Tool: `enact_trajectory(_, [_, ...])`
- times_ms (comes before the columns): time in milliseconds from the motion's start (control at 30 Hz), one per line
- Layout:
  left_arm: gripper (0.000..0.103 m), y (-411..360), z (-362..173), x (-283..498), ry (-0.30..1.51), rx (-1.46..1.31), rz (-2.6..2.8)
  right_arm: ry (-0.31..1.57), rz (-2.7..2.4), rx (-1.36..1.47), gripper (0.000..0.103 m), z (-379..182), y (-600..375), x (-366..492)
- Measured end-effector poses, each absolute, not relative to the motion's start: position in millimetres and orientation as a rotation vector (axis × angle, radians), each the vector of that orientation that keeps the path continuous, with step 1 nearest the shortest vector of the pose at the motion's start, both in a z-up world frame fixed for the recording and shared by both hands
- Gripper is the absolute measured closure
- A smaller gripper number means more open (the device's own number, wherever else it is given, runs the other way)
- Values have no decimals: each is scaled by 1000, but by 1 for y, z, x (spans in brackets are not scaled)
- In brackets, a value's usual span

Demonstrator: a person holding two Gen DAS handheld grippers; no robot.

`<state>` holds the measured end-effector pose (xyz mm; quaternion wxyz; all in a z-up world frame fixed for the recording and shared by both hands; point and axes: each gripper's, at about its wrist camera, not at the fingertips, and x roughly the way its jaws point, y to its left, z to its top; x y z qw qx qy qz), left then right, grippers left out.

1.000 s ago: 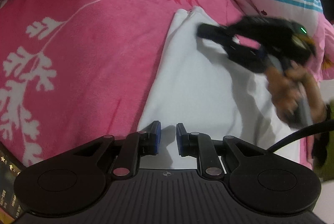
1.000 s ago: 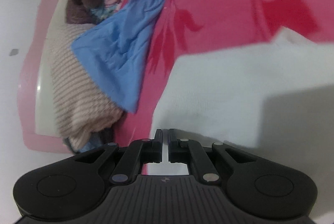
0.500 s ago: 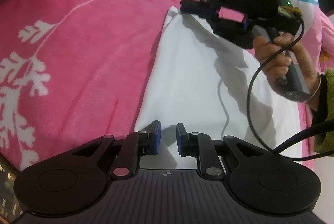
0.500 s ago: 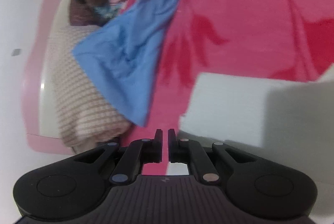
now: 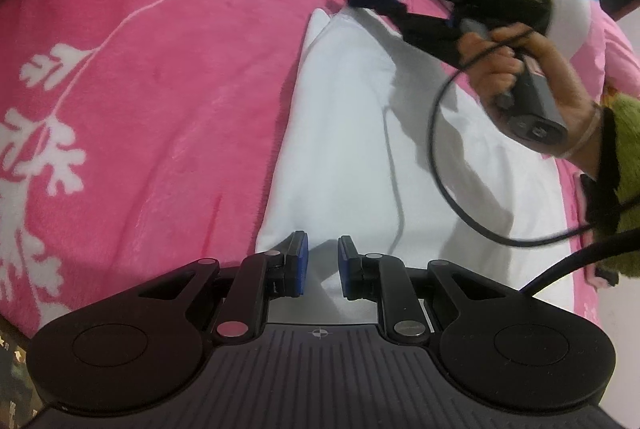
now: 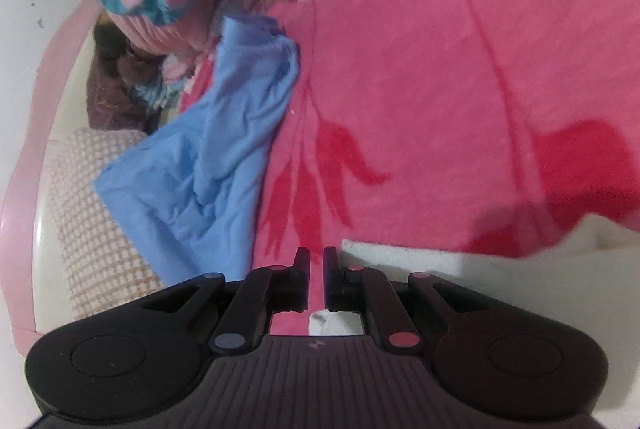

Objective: Fold clothes

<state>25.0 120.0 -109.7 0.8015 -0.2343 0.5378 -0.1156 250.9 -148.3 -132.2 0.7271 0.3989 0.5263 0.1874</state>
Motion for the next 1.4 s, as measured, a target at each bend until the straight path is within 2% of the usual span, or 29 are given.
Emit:
enact_trajectory(267, [85,118,-108,25,1161,-509,-236,1163,428,848,96,-99,-185,191])
enact_trajectory(433, [79,104,-102,27,1162,-472,-191,1200,444,805,96,-85,-203,149])
enact_trajectory(667, [48,60,-90,36,1202,-299,-107,1293,386,738,96,-93,-236,84])
enact_trajectory(767, [37,38,-89,41,1237,-218,-64,1299,314,746,96,-98,-264,63])
enact_trajectory(1133, [16,-8,-97,41,1317,-32,10,1266,42,650,97,-80,-346,1])
enact_trajectory(1333, [3,-20,-103,41,1338,2,27,1226,49,426,95,-50,-331,-11])
enact_trajectory(1400, [0,-24,-105,41,1345,22,31,1222,112,348,88,-44,-313,-9])
